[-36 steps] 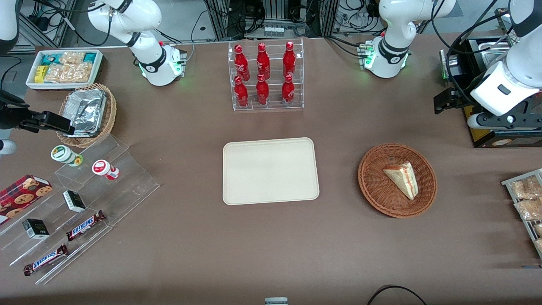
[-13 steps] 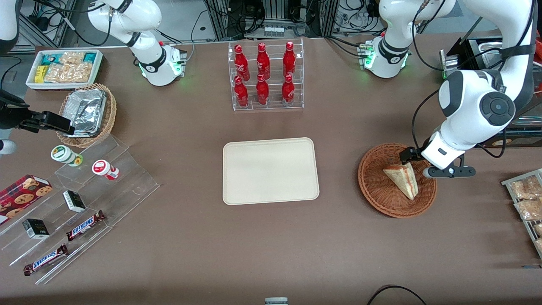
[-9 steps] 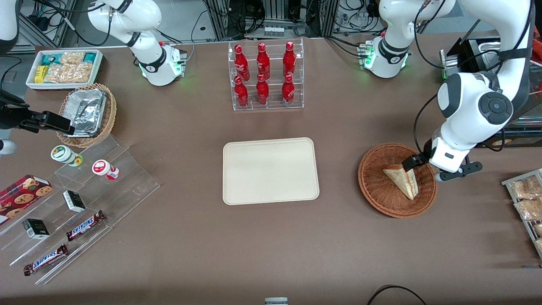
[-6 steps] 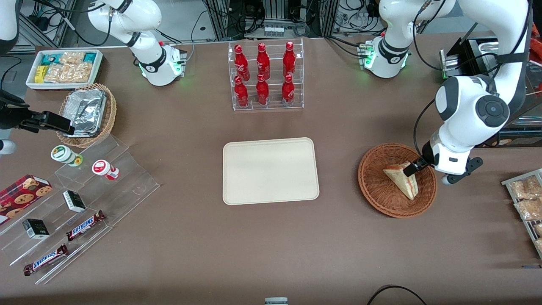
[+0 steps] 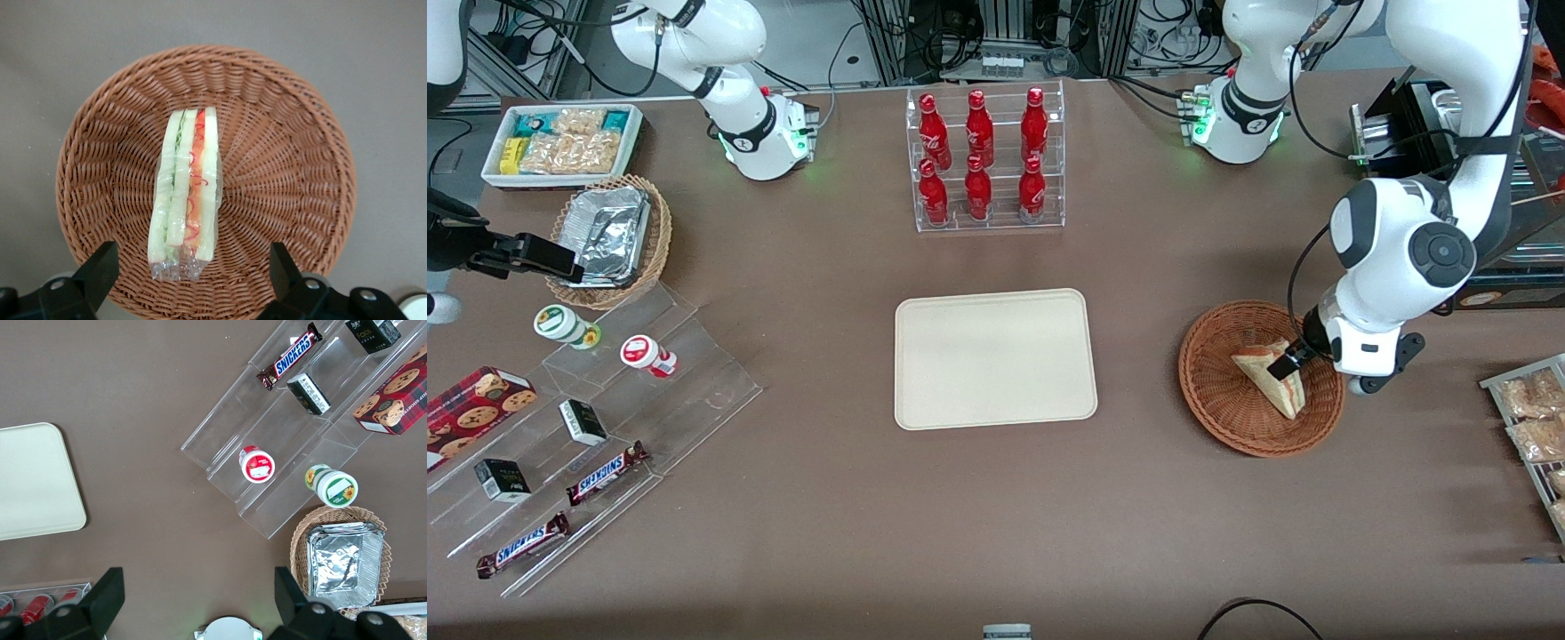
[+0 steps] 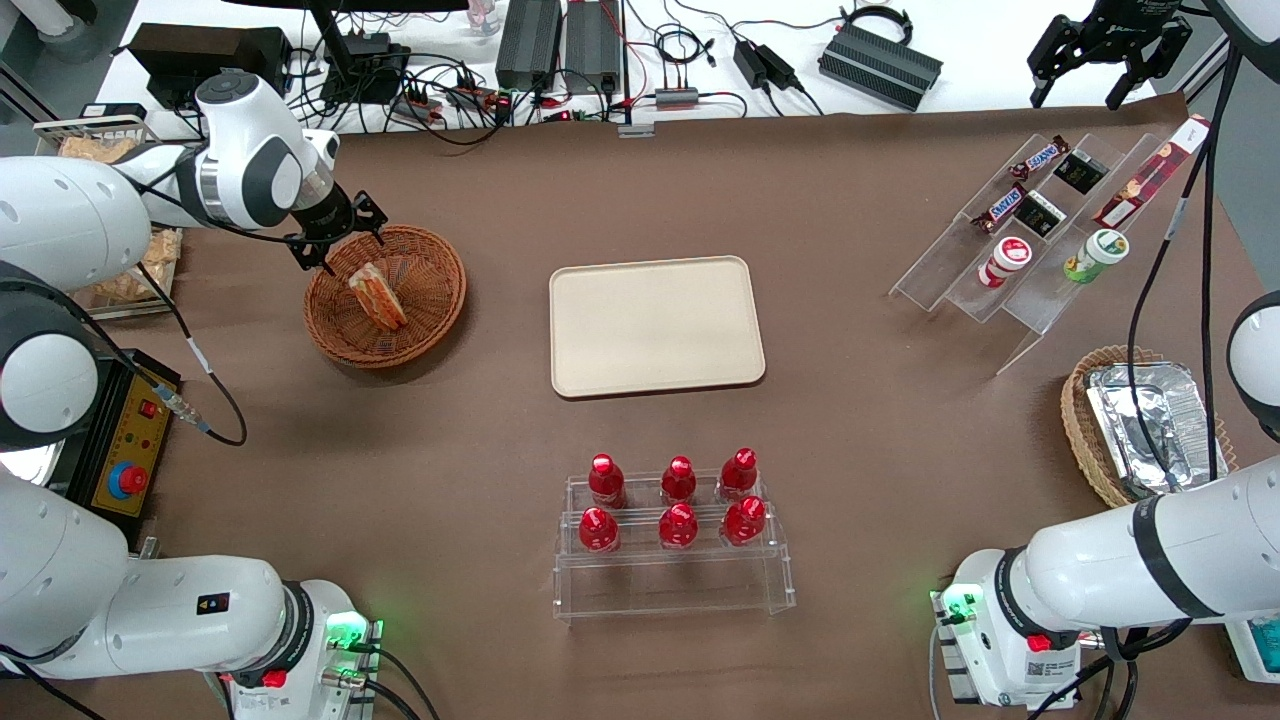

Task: Place sandwich from basket to tray
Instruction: 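Lower the left gripper onto the wrapped sandwich and close on it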

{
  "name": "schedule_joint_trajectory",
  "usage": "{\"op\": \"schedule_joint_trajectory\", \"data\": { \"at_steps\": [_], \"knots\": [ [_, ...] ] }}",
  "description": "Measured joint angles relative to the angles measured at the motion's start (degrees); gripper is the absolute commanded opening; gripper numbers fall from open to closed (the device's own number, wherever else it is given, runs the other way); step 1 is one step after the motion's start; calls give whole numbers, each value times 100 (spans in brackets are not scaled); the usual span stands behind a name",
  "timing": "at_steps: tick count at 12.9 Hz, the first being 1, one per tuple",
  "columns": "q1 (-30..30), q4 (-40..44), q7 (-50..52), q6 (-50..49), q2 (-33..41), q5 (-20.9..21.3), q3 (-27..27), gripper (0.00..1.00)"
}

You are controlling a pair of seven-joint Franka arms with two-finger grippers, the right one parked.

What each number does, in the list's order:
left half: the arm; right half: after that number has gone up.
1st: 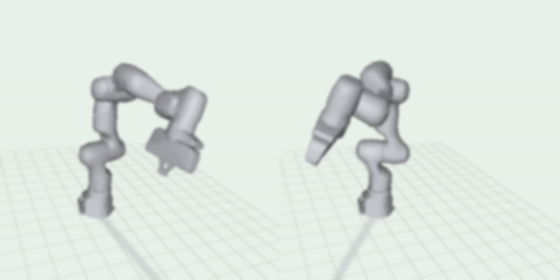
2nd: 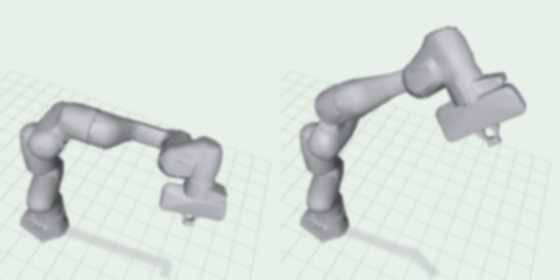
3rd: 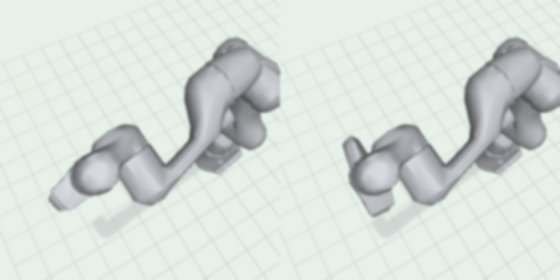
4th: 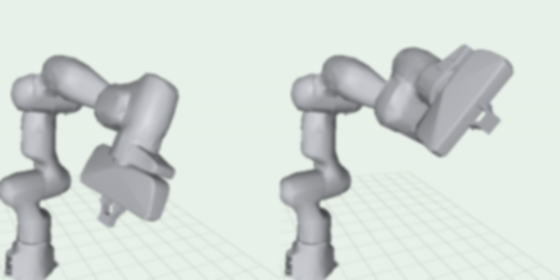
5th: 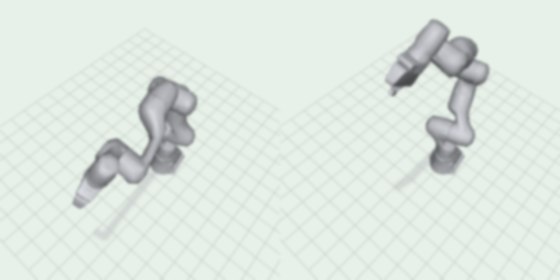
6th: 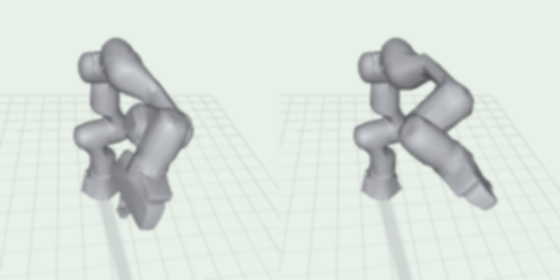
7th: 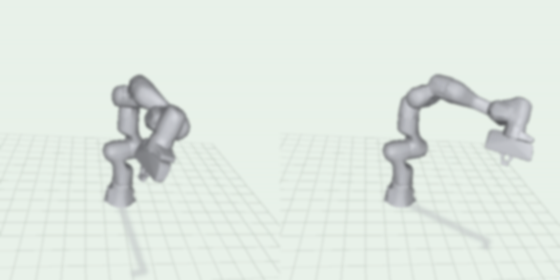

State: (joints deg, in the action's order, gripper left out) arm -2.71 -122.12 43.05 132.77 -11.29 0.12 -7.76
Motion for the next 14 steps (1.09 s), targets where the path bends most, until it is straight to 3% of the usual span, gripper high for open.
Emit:
{"op": "schedule_joint_trajectory", "data": {
  "at_steps": [10,12,13,14],
  "knots": [
    [0,-22,30,340,-603,0,5,97],
    [-1,-25,40,363,-690,0,8,24],
    [-1,-25,62,366,-704,0,8,0],
    [-1,-25,78,366,-704,0,9,0]
  ]
}}
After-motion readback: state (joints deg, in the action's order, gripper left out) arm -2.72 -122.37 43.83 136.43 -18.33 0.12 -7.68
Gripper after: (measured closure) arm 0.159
